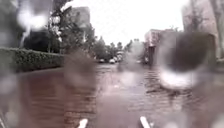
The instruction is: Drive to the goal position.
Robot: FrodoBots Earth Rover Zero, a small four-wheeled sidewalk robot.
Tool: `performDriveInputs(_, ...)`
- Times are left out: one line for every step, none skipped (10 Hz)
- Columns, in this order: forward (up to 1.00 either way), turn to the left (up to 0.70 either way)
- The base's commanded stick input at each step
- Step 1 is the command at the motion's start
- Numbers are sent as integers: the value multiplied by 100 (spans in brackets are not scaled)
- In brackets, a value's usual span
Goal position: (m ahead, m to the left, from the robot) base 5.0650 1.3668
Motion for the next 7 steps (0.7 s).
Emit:
performDriveInputs(70,0)
performDriveInputs(70,0)
performDriveInputs(70,0)
performDriveInputs(70,0)
performDriveInputs(70,0)
performDriveInputs(70,0)
performDriveInputs(70,0)
